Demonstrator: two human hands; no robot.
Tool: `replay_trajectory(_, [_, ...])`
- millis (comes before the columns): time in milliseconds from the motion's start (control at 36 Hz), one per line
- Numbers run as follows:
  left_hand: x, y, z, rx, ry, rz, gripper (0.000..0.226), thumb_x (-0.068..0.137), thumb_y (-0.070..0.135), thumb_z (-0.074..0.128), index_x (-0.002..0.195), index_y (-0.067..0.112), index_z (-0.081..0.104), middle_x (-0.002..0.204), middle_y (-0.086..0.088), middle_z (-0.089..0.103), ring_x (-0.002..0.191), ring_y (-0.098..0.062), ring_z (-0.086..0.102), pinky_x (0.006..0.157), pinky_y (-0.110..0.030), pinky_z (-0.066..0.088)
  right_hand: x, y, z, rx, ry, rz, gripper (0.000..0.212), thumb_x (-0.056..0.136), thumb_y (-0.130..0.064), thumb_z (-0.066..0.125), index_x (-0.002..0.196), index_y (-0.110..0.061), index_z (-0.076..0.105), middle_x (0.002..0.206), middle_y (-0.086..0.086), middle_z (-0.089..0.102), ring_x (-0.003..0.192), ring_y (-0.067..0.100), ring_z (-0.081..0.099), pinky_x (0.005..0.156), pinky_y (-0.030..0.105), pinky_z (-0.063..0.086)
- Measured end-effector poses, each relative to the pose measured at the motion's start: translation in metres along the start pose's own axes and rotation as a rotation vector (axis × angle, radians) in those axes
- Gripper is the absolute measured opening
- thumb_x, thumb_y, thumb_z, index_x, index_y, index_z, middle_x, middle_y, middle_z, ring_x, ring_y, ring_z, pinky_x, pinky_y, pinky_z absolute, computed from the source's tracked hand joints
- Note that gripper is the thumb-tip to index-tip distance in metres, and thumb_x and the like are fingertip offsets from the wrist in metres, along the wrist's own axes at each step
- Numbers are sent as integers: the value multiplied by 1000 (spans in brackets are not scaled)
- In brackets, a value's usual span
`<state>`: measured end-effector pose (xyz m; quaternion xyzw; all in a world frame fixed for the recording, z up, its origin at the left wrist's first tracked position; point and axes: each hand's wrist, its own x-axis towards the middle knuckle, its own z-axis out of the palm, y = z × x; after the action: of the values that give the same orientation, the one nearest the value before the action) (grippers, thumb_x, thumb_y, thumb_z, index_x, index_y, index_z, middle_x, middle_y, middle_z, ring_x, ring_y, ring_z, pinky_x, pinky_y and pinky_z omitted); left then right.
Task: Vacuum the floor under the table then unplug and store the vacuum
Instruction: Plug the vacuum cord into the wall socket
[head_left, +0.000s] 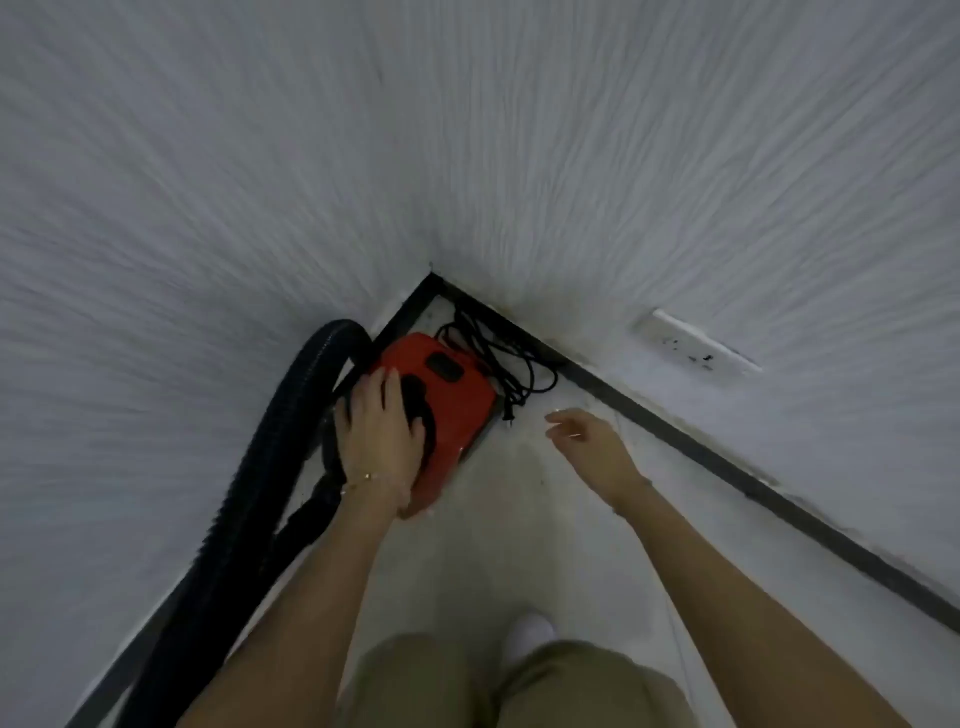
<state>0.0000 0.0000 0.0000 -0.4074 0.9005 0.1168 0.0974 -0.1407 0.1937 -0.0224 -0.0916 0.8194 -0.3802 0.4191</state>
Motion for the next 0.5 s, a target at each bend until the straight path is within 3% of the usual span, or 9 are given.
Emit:
replay_trajectory(56, [14,-9,15,0,31,-17,63,90,37,56,143,9,34,144,-16,43,129,-32,43,106,-48,34,24,14,13,-52,4,-26,29,96,-14,49,122,-15,61,106,6,65,84,9,56,59,6,39])
replay_trajectory(139, [33,-22,37,14,83,60,47,90,41,56,119,4,54,111,-19,64,97,-33,61,69,-41,49,66,37,34,-94,-10,-44,31,97,-14,48,125,-14,60,114,6,64,95,12,56,74,13,42])
replay_trajectory(222, [33,-23,41,50,184,119,37,87,42,59,86,5,57,74,-13,66,63,-28,61,43,-26,33,93,50,47,-152,-22,-60,31,97,-12,47,125,-11,60,120,8,63,100,13,56,82,16,39])
replay_trajectory(306, [36,-25,48,68,240,118,39,87,46,54,86,8,57,71,-9,66,54,-25,60,41,-17,14,122,63,62,-183,-47,-68,35,95,-10,50,129,-8,58,125,11,61,109,19,57,82,16,39])
replay_trajectory(500, [37,-26,52,48,215,138,46,88,50,43,93,6,56,78,-10,68,50,-28,58,41,-17,13,154,83,89,-137,-54,-47,46,92,-12,59,137,-9,49,127,14,61,111,25,59,94,30,48])
